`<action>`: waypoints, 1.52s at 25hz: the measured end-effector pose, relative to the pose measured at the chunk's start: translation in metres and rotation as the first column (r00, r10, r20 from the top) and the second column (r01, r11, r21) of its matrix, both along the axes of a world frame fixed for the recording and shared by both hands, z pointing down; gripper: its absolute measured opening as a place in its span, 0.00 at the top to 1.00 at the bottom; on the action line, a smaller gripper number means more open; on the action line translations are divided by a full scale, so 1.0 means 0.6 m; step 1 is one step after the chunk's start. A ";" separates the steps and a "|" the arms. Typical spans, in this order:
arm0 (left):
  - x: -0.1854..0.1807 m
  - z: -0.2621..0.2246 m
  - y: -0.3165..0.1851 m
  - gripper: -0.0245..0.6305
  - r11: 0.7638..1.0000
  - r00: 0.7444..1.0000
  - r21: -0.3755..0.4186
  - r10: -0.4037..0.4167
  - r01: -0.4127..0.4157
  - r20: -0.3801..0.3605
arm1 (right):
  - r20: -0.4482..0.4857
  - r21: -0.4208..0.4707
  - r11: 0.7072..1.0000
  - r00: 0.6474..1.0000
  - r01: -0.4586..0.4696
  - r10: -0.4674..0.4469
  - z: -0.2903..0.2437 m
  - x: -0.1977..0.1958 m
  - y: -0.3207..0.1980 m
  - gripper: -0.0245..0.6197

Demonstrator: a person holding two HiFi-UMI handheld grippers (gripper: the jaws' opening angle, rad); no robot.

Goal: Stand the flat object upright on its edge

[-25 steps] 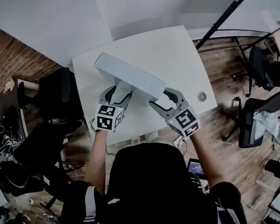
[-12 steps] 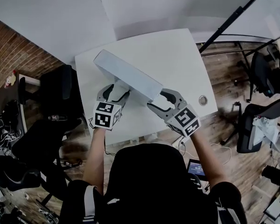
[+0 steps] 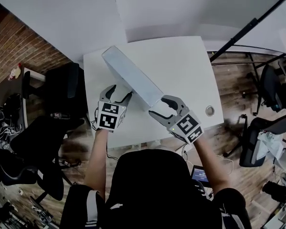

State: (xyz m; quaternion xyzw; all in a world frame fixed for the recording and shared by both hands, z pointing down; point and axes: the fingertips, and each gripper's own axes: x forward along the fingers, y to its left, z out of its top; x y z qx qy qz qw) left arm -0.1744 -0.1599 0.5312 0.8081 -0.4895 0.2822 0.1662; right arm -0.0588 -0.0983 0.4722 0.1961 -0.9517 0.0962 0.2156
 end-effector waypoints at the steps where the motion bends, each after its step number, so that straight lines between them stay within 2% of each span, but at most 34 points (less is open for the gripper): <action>1: -0.003 0.000 -0.002 0.51 1.000 1.000 0.001 -0.006 0.006 0.005 | 0.000 0.001 1.000 1.000 0.012 -0.012 0.000 -0.003 0.001 0.54; 8: -0.023 0.000 -0.013 0.54 0.999 0.998 0.004 -0.052 0.051 0.036 | -0.004 0.015 0.996 0.996 0.084 -0.084 0.001 -0.026 -0.001 0.55; 13: -0.027 -0.008 -0.012 0.56 0.998 0.997 0.004 -0.064 0.064 0.049 | -0.019 0.055 0.995 0.996 0.089 -0.088 0.002 -0.036 -0.015 0.70; 28: -0.024 -0.035 0.012 0.72 0.988 0.989 0.059 -0.146 0.144 0.030 | 0.004 0.081 0.986 0.989 0.146 -0.147 -0.002 -0.064 -0.018 0.73; 32: -0.024 -0.040 0.020 0.74 0.987 0.988 0.048 -0.153 0.153 -0.001 | 0.008 0.079 0.987 0.990 0.141 -0.142 -0.001 -0.075 -0.020 0.74; 38: -0.039 -0.053 0.015 0.84 0.987 0.989 0.064 -0.148 0.148 -0.017 | 0.015 0.066 0.990 0.992 0.123 -0.125 -0.001 -0.105 -0.024 0.75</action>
